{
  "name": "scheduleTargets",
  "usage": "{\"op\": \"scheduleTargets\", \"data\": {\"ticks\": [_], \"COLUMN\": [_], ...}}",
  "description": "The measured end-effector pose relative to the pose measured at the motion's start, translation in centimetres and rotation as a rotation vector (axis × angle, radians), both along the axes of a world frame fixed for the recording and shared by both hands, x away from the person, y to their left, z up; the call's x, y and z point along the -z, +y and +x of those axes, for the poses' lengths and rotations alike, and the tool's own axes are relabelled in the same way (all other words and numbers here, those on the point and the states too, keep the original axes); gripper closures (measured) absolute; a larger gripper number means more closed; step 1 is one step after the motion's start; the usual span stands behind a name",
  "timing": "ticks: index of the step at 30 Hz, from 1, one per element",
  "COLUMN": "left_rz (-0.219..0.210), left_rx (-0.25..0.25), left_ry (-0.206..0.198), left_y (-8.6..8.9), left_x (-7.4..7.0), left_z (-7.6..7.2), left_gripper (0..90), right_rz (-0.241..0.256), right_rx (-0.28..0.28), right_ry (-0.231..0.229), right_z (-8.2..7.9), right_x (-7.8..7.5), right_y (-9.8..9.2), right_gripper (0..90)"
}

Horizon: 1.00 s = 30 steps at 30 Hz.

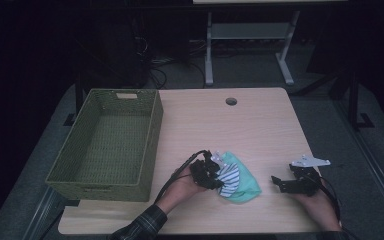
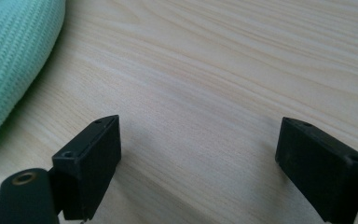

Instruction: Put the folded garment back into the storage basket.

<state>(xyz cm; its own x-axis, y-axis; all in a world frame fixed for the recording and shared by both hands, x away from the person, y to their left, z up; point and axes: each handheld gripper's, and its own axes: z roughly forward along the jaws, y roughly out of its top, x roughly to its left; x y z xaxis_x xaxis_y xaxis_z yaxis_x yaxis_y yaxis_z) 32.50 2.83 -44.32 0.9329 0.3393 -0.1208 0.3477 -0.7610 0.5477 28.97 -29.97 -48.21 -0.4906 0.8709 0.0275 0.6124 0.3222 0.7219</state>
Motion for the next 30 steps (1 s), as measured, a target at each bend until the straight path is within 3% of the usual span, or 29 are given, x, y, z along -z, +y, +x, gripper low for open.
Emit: {"op": "scheduleTargets", "data": {"ticks": [12, 30], "left_rz": [-0.07, -0.101], "left_rx": [-0.013, -0.011], "left_ry": [-0.01, -0.027], "left_y": [1.2, 2.9], "left_x": [-2.9, -7.1], "left_z": [-0.1, 0.1], "left_gripper": [72.4, 72.3], "right_rz": [-0.001, -0.002], "right_rx": [0.001, 0.0], "right_ry": [0.0, 0.002], "right_z": [0.0, 0.0], "right_x": [0.0, 0.0], "right_y": [0.0, 0.0], "right_gripper": [13.4, 12.8]}}
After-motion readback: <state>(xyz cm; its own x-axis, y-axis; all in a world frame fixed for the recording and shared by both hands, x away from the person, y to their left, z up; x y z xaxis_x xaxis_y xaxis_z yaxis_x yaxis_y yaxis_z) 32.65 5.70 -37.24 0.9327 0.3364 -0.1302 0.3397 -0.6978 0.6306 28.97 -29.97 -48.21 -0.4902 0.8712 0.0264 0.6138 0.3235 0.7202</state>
